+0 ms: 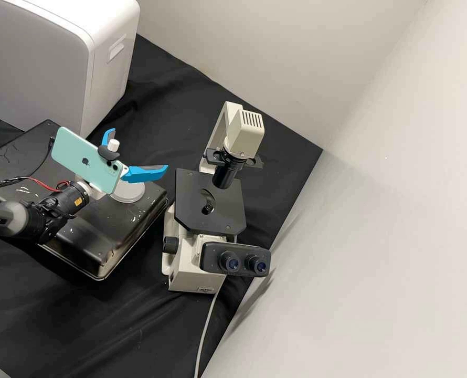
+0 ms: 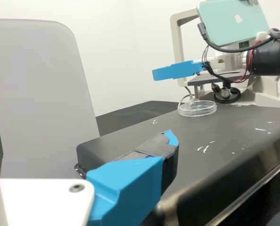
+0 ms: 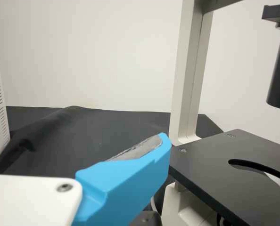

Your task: Place the petri dish on the microscope

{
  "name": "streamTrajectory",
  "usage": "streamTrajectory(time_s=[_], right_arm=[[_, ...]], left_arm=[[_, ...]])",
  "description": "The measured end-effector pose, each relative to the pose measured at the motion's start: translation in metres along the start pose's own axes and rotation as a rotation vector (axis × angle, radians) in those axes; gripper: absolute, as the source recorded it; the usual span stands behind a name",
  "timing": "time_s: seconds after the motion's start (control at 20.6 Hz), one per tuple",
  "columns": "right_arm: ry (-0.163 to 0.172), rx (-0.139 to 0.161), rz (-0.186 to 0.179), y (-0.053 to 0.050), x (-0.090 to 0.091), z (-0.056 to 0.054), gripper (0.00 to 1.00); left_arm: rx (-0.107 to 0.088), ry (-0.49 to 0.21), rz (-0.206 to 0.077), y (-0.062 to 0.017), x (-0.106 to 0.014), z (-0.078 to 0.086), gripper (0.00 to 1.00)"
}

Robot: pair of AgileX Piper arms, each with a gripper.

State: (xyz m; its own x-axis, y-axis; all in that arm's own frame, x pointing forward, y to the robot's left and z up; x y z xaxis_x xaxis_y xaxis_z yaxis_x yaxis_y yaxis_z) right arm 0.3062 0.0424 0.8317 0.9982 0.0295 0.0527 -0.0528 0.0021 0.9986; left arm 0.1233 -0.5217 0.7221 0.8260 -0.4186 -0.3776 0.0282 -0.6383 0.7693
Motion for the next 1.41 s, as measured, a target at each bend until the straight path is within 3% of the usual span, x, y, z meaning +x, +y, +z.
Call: streamTrajectory(time_s=[0.29, 0.48, 0.73, 0.97, 1.41], right_arm=[[0.001, 0.0, 0.001, 0.0, 0.0, 0.0, 1.0], [0.0, 0.0, 0.0, 0.0, 0.0, 0.0, 1.0], [-0.013, -0.001, -0.012, -0.006, -0.014, 0.006, 1.0], [-0.005, 0.004, -0.004, -0.012, -0.03, 0.01, 1.0], [0.008, 0.008, -0.024, -0.026, -0.049, 0.013, 1.0]], left_arm=[[-0.012, 0.017, -0.004, -0.0004, 0.0, -0.001, 1.0], [-0.008, 0.028, -0.005, -0.0006, 0.0, -0.002, 1.0], [-0.001, 0.028, -0.005, -0.0006, 0.0, -0.002, 1.0], [-0.001, 0.028, -0.005, -0.0006, 0.0, -0.002, 1.0], [-0.001, 0.028, -0.005, -0.0006, 0.0, -0.002, 1.0]])
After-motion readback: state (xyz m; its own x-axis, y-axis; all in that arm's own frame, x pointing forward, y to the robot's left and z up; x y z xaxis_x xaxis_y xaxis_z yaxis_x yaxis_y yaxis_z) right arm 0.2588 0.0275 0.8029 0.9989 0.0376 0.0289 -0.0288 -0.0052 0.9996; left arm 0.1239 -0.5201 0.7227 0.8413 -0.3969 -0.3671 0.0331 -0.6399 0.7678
